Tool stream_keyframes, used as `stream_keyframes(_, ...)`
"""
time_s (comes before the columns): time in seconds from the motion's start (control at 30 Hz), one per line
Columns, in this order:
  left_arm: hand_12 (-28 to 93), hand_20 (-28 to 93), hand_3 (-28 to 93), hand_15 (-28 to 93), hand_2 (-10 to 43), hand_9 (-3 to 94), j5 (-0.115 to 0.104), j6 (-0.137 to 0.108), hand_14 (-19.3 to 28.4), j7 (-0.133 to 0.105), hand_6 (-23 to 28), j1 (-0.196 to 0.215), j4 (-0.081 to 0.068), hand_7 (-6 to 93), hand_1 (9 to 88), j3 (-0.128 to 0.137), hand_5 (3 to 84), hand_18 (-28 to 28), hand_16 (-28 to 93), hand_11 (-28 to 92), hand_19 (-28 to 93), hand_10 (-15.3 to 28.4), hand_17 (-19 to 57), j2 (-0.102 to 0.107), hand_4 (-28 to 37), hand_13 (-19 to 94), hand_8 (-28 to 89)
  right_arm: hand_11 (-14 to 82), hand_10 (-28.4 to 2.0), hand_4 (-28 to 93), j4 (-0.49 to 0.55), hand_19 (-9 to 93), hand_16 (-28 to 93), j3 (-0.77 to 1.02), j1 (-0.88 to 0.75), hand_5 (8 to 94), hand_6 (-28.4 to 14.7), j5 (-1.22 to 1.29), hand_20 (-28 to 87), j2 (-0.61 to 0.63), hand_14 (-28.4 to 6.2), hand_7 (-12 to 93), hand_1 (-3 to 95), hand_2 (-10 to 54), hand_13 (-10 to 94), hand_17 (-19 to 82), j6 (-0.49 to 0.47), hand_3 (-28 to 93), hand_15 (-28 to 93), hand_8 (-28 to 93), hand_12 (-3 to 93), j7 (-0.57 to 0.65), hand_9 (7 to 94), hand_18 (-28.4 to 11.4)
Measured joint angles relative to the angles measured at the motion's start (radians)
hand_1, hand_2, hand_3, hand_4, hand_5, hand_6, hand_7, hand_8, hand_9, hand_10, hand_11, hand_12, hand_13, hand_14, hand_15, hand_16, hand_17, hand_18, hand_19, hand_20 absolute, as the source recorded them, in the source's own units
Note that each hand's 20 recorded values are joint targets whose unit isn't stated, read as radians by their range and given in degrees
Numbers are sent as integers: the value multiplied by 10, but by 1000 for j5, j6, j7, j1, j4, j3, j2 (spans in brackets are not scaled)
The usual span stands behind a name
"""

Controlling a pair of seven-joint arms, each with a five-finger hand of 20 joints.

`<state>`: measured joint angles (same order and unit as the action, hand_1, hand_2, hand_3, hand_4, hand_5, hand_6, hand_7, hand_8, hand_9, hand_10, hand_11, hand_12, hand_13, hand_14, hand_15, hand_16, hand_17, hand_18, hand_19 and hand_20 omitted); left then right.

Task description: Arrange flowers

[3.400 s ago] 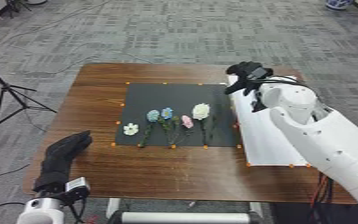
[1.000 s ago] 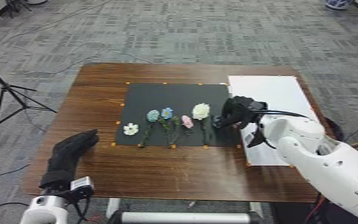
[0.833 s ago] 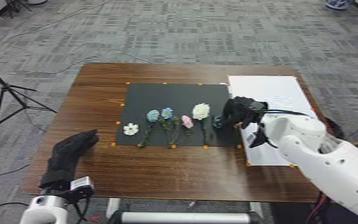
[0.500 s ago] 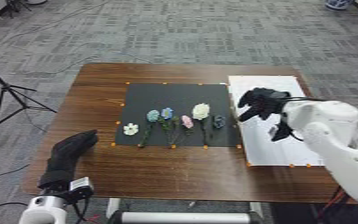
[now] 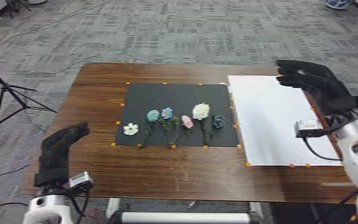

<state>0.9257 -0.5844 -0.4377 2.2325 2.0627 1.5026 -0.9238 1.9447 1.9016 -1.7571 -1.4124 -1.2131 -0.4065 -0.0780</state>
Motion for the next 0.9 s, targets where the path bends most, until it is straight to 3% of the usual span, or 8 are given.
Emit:
stream_keyframes(0.13, 100, 145, 711, 123, 19, 530, -4, 34, 136, 3, 21, -43, 2, 198, 286, -4, 533, 69, -19, 215, 46, 141, 78, 3, -257, 375, -106, 44, -148, -162, 18, 114, 260, -45, -110, 422, -15, 207, 284, -103, -157, 99, 88, 24, 327, 181, 235, 721, 76, -61, 162, -100, 408, -173)
stream_keyframes(0.23, 99, 152, 708, 125, 20, 524, 12, 77, 140, 5, 23, -68, 8, 188, 284, -10, 519, 76, -16, 211, 56, 143, 81, 10, -258, 380, -105, 43, -143, -166, 20, 87, 244, -102, -177, 422, -12, 355, 280, -154, -143, 99, 81, 22, 311, 184, 357, 730, 69, -65, 158, -152, 407, -162)
stream_keyframes(0.3, 99, 168, 705, 146, 21, 523, 31, 108, 156, 11, 23, -76, 15, 181, 284, -10, 513, 96, -12, 208, 87, 142, 89, 11, -258, 408, -100, 41, -143, -168, 20, 65, 230, -97, -212, 421, -10, 422, 277, -188, -138, 99, 76, 16, 303, 186, 332, 738, 64, -66, 153, -159, 400, -156)
stream_keyframes(0.43, 102, 212, 695, 233, 24, 539, 52, 164, 184, 40, 22, -75, 33, 173, 285, 1, 518, 133, -27, 200, 173, 146, 103, 2, -247, 499, -93, 41, -142, -173, 21, 34, 206, -35, -263, 419, -8, 425, 274, -234, -129, 98, 68, 7, 285, 186, 149, 748, 56, -69, 147, -183, 395, -149)
stream_keyframes(0.53, 106, 245, 688, 285, 26, 549, 59, 222, 191, 93, 24, -56, 46, 169, 287, 37, 525, 147, -31, 199, 236, 145, 106, -17, -241, 536, -90, 42, -142, -174, 39, 27, 198, -16, -294, 418, -7, 326, 278, -240, -127, 99, 68, 7, 282, 187, 119, 750, 59, -69, 147, -206, 395, -147)
stream_keyframes(0.63, 111, 242, 687, 287, 24, 545, 62, 274, 186, 143, 24, -30, 51, 171, 286, 69, 526, 148, -37, 201, 234, 146, 87, -30, -238, 491, -89, 44, -144, -174, 50, 24, 193, -15, -316, 424, -8, 237, 281, -240, -130, 103, 71, 5, 283, 187, 140, 751, 64, -69, 147, -205, 402, -147)
stream_keyframes(0.9, 111, 205, 690, 255, 21, 537, 61, 266, 181, 149, 24, -23, 50, 174, 284, 58, 523, 138, -30, 203, 179, 146, 74, -39, -238, 456, -91, 45, -136, -173, 38, 4, 167, -20, -325, 433, -7, 203, 256, -241, -107, 119, 115, -58, 293, 187, 151, 776, 66, -75, 144, -210, 407, -108)
